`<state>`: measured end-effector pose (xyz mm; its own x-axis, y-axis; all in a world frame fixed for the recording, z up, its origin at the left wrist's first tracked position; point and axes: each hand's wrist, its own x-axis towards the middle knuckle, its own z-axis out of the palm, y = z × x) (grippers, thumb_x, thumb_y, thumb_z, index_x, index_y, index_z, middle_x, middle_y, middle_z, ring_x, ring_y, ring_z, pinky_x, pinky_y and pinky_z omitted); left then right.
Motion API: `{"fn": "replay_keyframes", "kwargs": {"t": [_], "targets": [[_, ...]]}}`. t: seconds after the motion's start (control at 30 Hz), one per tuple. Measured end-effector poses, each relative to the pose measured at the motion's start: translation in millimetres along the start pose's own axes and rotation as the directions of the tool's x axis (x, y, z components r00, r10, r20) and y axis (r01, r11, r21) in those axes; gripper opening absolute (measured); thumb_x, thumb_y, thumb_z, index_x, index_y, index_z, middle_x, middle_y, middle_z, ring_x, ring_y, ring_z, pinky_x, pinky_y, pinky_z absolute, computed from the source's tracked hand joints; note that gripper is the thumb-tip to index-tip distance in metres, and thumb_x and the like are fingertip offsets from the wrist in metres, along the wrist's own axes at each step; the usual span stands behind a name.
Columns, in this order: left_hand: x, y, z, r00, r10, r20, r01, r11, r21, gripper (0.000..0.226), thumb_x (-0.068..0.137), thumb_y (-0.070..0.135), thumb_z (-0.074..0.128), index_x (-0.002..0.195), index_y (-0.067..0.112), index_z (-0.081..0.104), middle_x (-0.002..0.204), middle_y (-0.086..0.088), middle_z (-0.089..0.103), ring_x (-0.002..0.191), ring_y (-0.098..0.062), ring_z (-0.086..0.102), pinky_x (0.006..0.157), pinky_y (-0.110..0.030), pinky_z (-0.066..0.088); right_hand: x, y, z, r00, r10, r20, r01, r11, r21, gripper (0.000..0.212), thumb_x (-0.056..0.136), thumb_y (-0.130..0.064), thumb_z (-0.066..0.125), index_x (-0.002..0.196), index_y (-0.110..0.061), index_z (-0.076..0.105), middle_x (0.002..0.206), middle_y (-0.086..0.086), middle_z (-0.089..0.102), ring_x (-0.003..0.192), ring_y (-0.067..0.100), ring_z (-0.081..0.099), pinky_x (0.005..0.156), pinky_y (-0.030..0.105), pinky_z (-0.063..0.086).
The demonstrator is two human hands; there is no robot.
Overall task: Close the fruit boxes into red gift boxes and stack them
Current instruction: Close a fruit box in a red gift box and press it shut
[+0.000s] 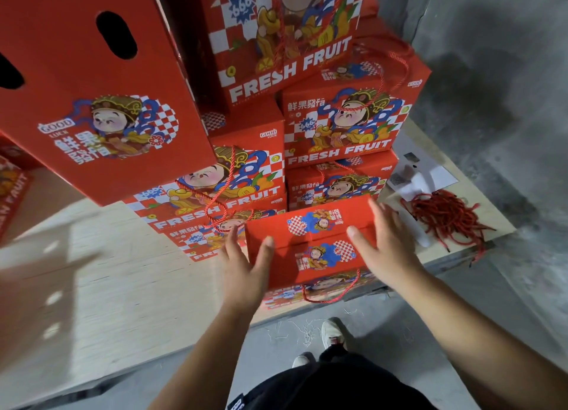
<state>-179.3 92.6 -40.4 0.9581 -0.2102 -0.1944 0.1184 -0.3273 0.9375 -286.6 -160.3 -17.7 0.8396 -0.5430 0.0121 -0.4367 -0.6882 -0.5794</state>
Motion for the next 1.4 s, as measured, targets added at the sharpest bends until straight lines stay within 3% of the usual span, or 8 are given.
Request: {"fn": "replay_keyframes", "kwargs": {"t": [0.1, 0.27, 0.4, 0.6, 0.9, 1.2, 1.3, 1.4], "targets": [[13.9, 9.3, 4.0, 0.892, -0.393, 0.224, 0.442, 0.862, -0.247, 0.068, 0.084, 0.072, 0.066, 0.137, 0.032, 0.053, 0.125, -0.002, 0.071, 0.1, -0.022, 0.076, 0.072, -0.038, 0.065, 19.3, 4.0, 2.0, 0.969, 0.235, 0.081, -0.233, 0.972, -0.028, 0.078, 0.099, -0.065, 0.047, 0.161, -0.029, 0.02, 0.149, 0.008, 0.051, 0.125, 0.031, 0.059, 0.088, 0.04, 0.052], [28.2, 4.3, 1.7, 0.865, -0.394, 0.31, 0.46, 0.87, -0.177, 0.058, 0.085, 0.069, 0.068, 0.132, 0.038, 0.053, 0.116, 0.001, 0.076, 0.093, -0.023, 0.079, 0.068, -0.039, 0.064, 30.2, 8.6, 3.7, 0.965, 0.229, 0.128, -0.217, 0.971, -0.1, 0.083, 0.097, -0.07, 0.047, 0.161, -0.035, 0.008, 0.144, 0.005, 0.052, 0.099, 0.025, 0.063, 0.056, 0.027, 0.04], [29.7, -4.1, -2.9, 0.886, -0.326, 0.331, 0.42, 0.865, -0.274, 0.055, 0.087, 0.064, 0.07, 0.133, 0.037, 0.054, 0.123, -0.004, 0.075, 0.105, -0.028, 0.076, 0.086, -0.049, 0.063, 11.8, 12.5, 0.1, 0.967, 0.254, 0.03, -0.255, 0.944, 0.21, 0.066, 0.093, -0.054, 0.065, 0.149, -0.034, 0.039, 0.127, -0.011, 0.06, 0.105, 0.016, 0.063, 0.074, 0.03, 0.047], [49.7, 15.5, 3.7, 0.906, -0.361, 0.221, 0.407, 0.886, -0.221, 0.051, 0.101, 0.064, 0.044, 0.127, 0.025, 0.064, 0.117, -0.004, 0.075, 0.106, -0.024, 0.072, 0.086, -0.039, 0.054, -23.0, -22.2, 35.4, 0.487, 0.707, 0.512, -0.642, -0.107, 0.759, 0.07, 0.083, -0.057, 0.08, 0.133, -0.03, 0.038, 0.121, 0.013, 0.058, 0.106, 0.039, 0.063, 0.087, 0.062, 0.058], [17.9, 17.9, 17.8, 0.711, -0.259, 0.653, 0.224, 0.965, 0.138, 0.052, 0.103, 0.066, 0.042, 0.124, 0.03, 0.073, 0.126, 0.01, 0.074, 0.117, -0.015, 0.069, 0.098, -0.03, 0.048, -23.0, -8.9, 18.2, 0.708, 0.687, 0.164, -0.613, 0.482, 0.626, 0.034, 0.093, -0.051, 0.07, 0.094, -0.017, 0.065, 0.092, 0.003, 0.073, 0.08, 0.019, 0.067, 0.064, 0.032, 0.048], [-9.2, 115.2, 41.4, 0.867, 0.291, 0.405, -0.153, 0.928, -0.338, 0.037, 0.103, 0.047, 0.058, 0.091, 0.013, 0.06, 0.079, 0.004, 0.058, 0.074, -0.012, 0.054, 0.072, -0.024, 0.047, -30.2, -58.3, -47.0, 0.87, 0.407, 0.277, -0.451, 0.432, 0.781, 0.029, 0.1, -0.033, 0.062, 0.094, -0.009, 0.077, 0.084, 0.012, 0.077, 0.071, 0.019, 0.073, 0.06, 0.023, 0.051], [-25.9, 148.6, 40.1, 0.726, 0.39, 0.566, -0.5, 0.865, 0.045, 0.044, 0.102, 0.058, 0.047, 0.093, 0.018, 0.066, 0.097, 0.007, 0.069, 0.089, -0.017, 0.066, 0.084, -0.04, 0.054, -26.6, -95.3, -53.7, 0.874, 0.274, 0.402, -0.466, 0.237, 0.852, 0.03, 0.101, -0.042, 0.057, 0.099, -0.022, 0.08, 0.099, 0.001, 0.077, 0.088, 0.015, 0.072, 0.075, 0.026, 0.05], [-28.1, 153.3, 30.2, 0.634, 0.579, 0.512, -0.763, 0.362, 0.535, 0.051, 0.101, 0.063, 0.035, 0.099, 0.027, 0.072, 0.117, 0.004, 0.049, 0.106, -0.024, 0.045, 0.094, -0.042, 0.042, -33.6, -114.3, -50.4, 0.814, 0.244, 0.527, -0.549, 0.027, 0.835, 0.031, 0.1, -0.048, 0.058, 0.106, -0.025, 0.079, 0.101, -0.004, 0.077, 0.097, 0.007, 0.072, 0.093, 0.025, 0.05]]}}
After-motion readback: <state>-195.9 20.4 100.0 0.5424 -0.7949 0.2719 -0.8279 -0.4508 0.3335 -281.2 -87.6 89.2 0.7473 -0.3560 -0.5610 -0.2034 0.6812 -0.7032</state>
